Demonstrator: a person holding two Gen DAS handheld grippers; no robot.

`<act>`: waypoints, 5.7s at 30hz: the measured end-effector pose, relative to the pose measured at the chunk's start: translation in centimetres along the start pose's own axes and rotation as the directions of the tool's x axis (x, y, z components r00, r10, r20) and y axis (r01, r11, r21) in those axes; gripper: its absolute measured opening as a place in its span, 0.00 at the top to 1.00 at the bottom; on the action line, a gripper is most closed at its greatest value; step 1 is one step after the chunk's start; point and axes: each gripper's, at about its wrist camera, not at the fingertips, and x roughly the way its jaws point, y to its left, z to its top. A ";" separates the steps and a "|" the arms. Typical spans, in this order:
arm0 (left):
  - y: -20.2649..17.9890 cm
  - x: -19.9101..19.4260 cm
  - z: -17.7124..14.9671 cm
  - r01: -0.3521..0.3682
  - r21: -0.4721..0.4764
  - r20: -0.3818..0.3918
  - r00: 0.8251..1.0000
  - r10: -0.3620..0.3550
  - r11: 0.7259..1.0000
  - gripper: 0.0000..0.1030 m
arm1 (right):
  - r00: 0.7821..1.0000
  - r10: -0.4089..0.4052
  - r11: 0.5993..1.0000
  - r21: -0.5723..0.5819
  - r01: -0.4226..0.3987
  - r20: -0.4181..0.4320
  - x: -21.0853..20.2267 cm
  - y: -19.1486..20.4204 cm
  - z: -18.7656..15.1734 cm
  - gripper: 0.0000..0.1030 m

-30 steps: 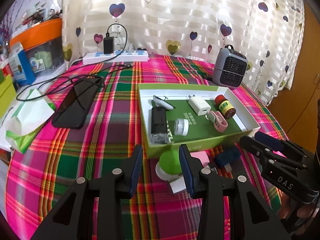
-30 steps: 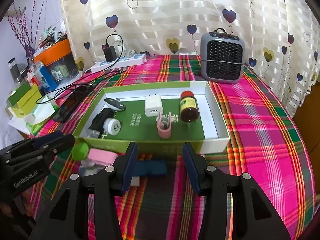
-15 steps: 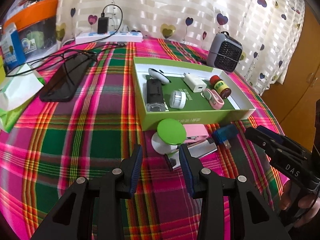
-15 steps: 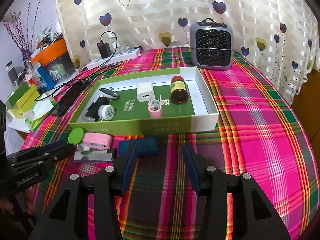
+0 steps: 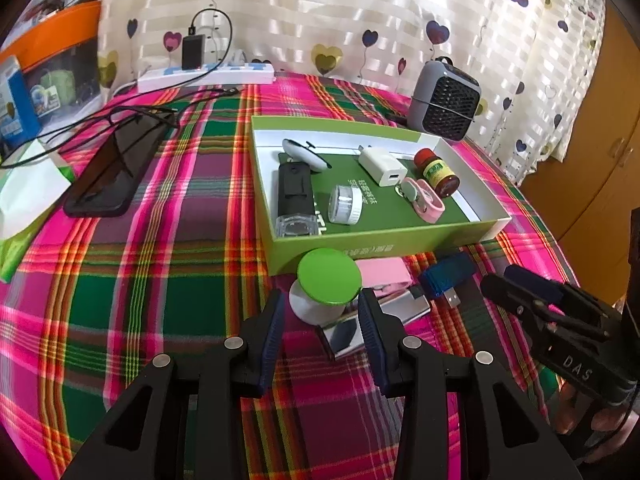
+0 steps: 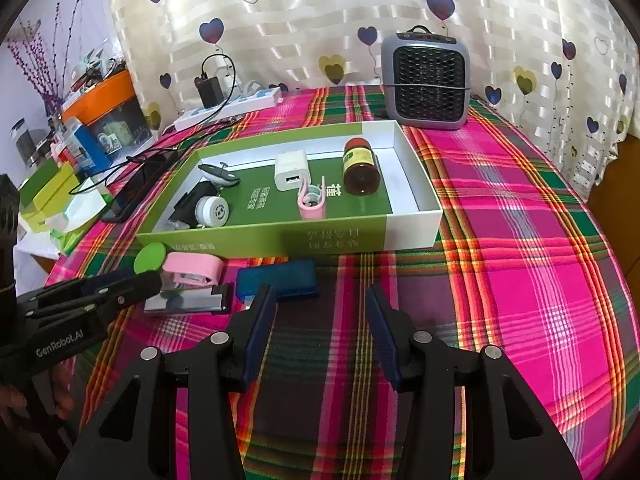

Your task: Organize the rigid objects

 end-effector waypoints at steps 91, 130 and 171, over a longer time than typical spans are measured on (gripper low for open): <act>-0.3 0.7 1.1 0.014 -0.013 0.018 1.000 -0.014 1.000 0.64 | 0.981 -0.151 0.987 0.043 0.157 -0.118 3.3 2.3 1.6 0.50; 0.0 1.2 0.9 0.007 -0.009 -0.005 1.000 -0.007 1.000 0.64 | 0.994 -0.088 0.990 -0.115 0.081 -0.063 1.4 0.1 0.2 0.50; 0.4 0.7 0.9 0.001 -0.042 0.030 1.000 0.000 0.999 0.69 | 0.995 -0.024 0.993 -0.118 0.013 -0.093 2.1 -0.1 0.5 0.74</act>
